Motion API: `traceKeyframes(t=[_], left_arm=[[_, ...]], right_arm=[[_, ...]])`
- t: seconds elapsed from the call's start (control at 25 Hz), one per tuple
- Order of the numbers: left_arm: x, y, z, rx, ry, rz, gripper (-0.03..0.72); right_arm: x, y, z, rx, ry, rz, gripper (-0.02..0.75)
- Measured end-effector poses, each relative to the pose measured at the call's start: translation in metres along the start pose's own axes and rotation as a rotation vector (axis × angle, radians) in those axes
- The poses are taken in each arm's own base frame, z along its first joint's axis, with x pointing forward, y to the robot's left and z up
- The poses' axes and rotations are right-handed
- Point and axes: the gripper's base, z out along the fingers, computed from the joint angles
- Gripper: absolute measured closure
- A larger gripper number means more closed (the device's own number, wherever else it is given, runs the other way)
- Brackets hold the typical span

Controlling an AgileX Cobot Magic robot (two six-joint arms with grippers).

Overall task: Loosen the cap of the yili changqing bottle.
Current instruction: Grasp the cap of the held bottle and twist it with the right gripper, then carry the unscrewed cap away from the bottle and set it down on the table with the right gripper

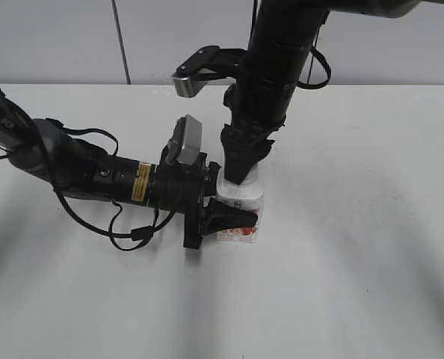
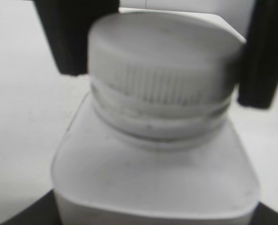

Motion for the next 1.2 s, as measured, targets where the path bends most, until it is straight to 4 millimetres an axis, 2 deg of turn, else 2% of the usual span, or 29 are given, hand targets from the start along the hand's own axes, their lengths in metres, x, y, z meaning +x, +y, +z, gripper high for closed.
traceKeyframes(t=[0.4, 0.64, 0.92, 1.04, 1.2], left_arm=[[0.0, 0.0, 0.0, 0.003, 0.006, 0.006, 0.305], [0.0, 0.0, 0.0, 0.004, 0.006, 0.006, 0.305], [0.0, 0.0, 0.0, 0.006, 0.006, 0.007, 0.305], [0.0, 0.0, 0.0, 0.006, 0.006, 0.007, 0.305], [0.0, 0.0, 0.0, 0.006, 0.006, 0.007, 0.305]], right_arm=[[0.001, 0.0, 0.0, 0.003, 0.009, -0.244, 0.342], [-0.001, 0.0, -0.002, 0.012, 0.012, -0.29, 0.342], [-0.001, 0.007, -0.032, 0.078, -0.02, -0.318, 0.35], [-0.001, 0.009, -0.038, 0.091, -0.031, -0.319, 0.35], [0.002, 0.011, -0.054, 0.143, -0.032, -0.211, 0.35]])
